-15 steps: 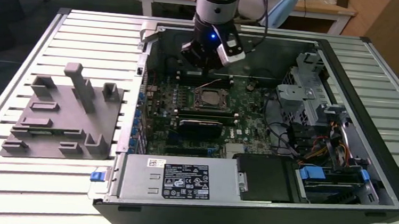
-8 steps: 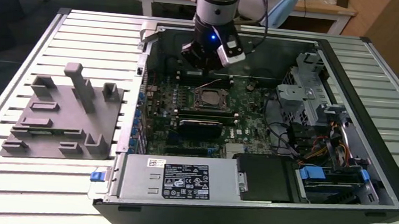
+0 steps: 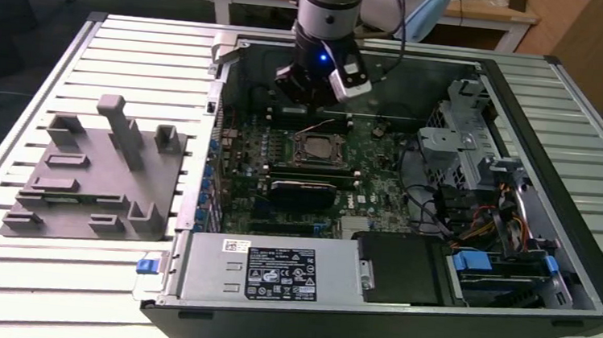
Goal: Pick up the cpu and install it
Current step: 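Install the first cpu locking lever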
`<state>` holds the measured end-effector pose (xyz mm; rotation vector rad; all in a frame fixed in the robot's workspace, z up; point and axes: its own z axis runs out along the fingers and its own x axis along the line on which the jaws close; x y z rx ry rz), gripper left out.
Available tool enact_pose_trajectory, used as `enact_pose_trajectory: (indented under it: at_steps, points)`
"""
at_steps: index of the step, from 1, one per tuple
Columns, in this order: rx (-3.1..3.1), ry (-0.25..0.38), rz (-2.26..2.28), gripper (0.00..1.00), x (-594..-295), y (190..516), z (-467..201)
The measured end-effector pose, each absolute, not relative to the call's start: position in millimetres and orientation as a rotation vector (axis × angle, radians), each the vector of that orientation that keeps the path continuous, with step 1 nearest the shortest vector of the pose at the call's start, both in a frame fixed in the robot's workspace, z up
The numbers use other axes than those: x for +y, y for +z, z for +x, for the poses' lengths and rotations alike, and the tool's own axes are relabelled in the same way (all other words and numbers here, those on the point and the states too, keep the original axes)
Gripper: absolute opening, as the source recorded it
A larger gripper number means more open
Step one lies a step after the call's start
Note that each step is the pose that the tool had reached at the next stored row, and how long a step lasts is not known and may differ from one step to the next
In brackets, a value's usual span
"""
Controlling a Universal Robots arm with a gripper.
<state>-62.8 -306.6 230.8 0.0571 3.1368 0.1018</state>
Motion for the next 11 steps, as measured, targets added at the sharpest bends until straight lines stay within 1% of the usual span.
enact_pose_trajectory:
  at_steps: [11]
  points:
    - [3.137,0.102,0.052,0.11,-306.6,227.9,-57.1]
